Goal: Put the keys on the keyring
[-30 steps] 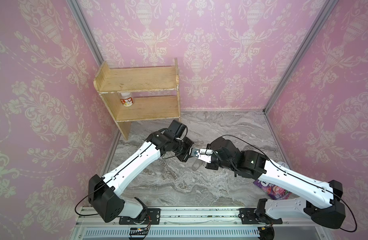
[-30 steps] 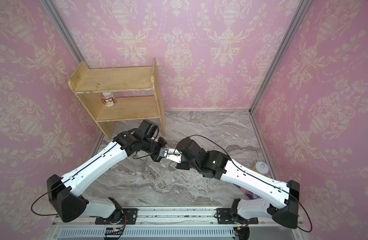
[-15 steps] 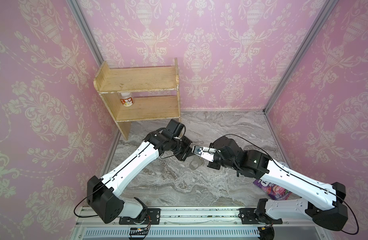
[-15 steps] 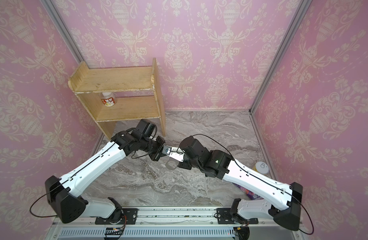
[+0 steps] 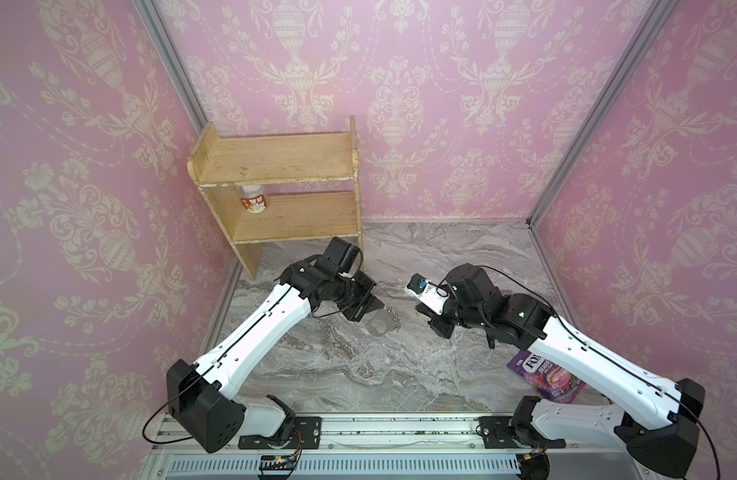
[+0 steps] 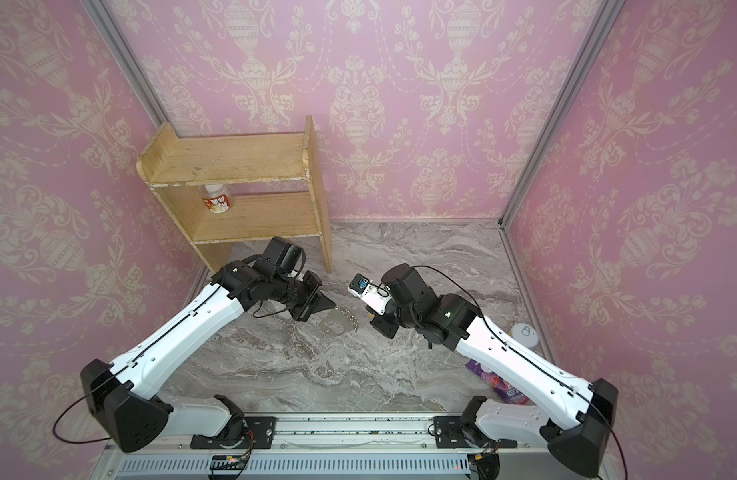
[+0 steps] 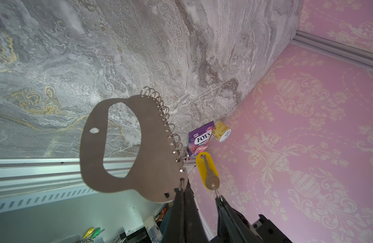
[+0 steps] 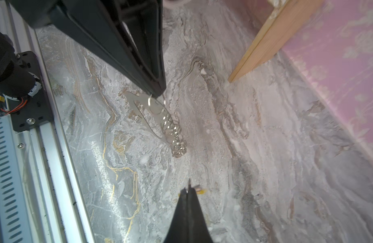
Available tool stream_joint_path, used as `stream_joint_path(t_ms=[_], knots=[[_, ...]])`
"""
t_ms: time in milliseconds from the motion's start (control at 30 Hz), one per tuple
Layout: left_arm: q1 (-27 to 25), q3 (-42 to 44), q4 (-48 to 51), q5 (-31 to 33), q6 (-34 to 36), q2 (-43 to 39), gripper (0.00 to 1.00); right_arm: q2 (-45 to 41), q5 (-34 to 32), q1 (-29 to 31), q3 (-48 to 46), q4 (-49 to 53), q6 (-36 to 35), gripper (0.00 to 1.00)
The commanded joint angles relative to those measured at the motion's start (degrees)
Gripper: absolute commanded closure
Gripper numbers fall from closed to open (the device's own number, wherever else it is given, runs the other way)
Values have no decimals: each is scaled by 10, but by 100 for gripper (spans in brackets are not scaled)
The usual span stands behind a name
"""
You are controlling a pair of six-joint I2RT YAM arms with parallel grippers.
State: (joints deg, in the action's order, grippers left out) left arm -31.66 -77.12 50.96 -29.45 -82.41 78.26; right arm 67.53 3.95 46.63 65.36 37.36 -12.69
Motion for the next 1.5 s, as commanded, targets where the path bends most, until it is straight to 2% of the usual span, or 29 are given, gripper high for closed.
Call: stream_joint_path(t_ms=[0, 300, 500, 833, 1133, 1467], knots=[[10, -10, 34, 20, 37, -13, 100, 1, 51, -2, -38, -4, 86, 100], [11, -15, 34, 12, 53, 0, 100, -29, 101, -22, -71, -48, 120, 100], [10, -9, 24, 3, 51, -4, 100, -52, 161, -38, -99, -96, 148, 100], [-3, -29, 19, -12, 66, 8, 100, -92, 241, -70, -109, -160, 150, 100], [-21, -51, 9, -27, 73, 25, 100, -99, 263, -72, -105, -179, 135, 100], [-35, -87, 24, -26, 94, 40, 100, -86, 260, -72, -78, -152, 93, 100]])
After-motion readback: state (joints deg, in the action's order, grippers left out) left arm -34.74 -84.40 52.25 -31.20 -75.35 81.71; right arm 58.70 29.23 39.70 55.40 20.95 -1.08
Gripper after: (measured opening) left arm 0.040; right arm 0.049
